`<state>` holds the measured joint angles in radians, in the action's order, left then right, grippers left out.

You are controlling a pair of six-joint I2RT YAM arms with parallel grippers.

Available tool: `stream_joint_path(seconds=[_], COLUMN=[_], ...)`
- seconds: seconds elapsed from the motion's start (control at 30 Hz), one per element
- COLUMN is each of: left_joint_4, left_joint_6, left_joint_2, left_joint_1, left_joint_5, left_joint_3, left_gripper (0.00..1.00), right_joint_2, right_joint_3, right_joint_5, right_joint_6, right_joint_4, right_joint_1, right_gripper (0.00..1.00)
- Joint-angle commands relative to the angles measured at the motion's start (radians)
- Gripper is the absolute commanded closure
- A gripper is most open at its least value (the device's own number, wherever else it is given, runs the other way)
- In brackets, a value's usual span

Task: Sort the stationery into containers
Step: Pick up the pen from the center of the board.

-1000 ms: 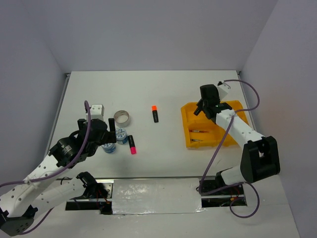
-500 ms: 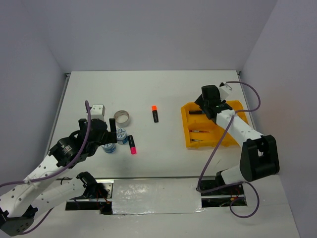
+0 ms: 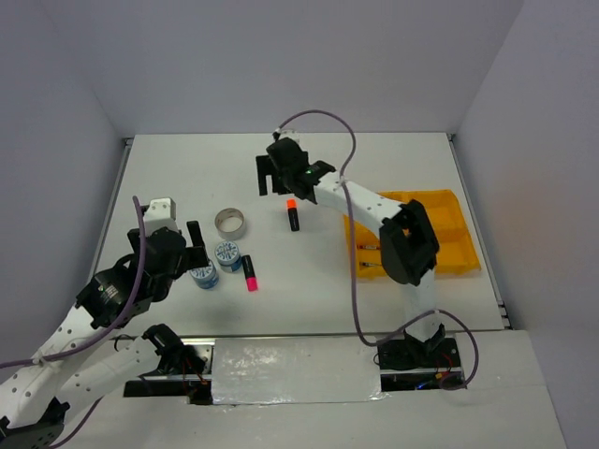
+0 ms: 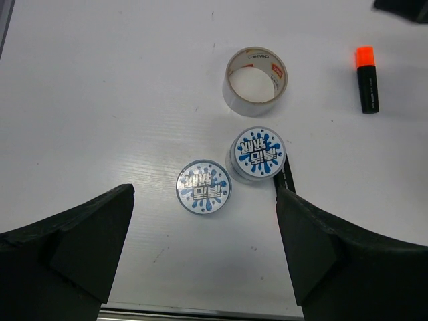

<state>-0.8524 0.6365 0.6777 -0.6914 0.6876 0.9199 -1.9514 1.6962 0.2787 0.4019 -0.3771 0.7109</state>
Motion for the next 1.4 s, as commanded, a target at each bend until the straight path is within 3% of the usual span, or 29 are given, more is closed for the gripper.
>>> stream_joint_path(seconds=[0.0,0.2,0.4,0.57,0.7,0.73,0.8,0.87,1.07,1.17,1.37], left_joint_4=[0.021,0.024,0.036,0.036,0.041,0.042,0.044,0.046,0.047,0.052,0.061], left_joint_6=[0.009,-0.004,-0.015,-0.02,-0.023,-0.023,-0.027,-0.028,-0.032,-0.034,-0.043], left_joint_2=[-0.006,0.019,0.008,0.025,0.019,0.017,0.017,0.019,0.017,0.003,0.0], left_joint_1=[0.006,0.006,0.006,0.006,0.006,0.007,0.007,0.006,0.006,0.006,0.006], left_joint_5=[0.015,-0.007,-0.02,-0.026,-0.03,-0.033,-0.036,-0.037,-0.046,-0.046,-0.066], left_joint_3=[0.0,0.004,-0.003,0.0,-0.001,-0.003,-0.003,-0.003,-0.003,-0.007,-0.01], left_gripper=[0.01,0.01,0.01,0.01,0.01,0.01,0.01,0.01,0.01,0.01,0.01], right_joint_2=[-0.145,-0.32,-0.322,-0.322,-0.316,-0.311,-0.296,-0.256,0.032,0.208,0.442], right_joint_3=[0.124,0.249,0.155,0.105,0.065,0.047,0.03,-0.007,-0.239,-0.357,-0.572], right_joint_5=[-0.045,-0.079,-0.108,-0.148,-0.139,-0.145,-0.144,-0.159,-0.27,-0.123,0.079], right_joint_6=[-0.061,-0.098,-0.083,-0.051,-0.026,-0.028,-0.029,-0.028,0.04,0.13,0.32], right_joint_4=[-0.189,-0.255,-0.191,-0.194,-0.204,-0.2,-0.191,-0.156,0.087,0.147,0.176], right_joint_1=[-0.014,-0.016,-0.028,-0.044,-0.053,-0.054,-0.056,-0.054,-0.079,-0.097,-0.252], right_gripper=[0.04,0.08,0.13,0.39,0.39,0.44,0.69,1.0,1.0,1.0,1.0])
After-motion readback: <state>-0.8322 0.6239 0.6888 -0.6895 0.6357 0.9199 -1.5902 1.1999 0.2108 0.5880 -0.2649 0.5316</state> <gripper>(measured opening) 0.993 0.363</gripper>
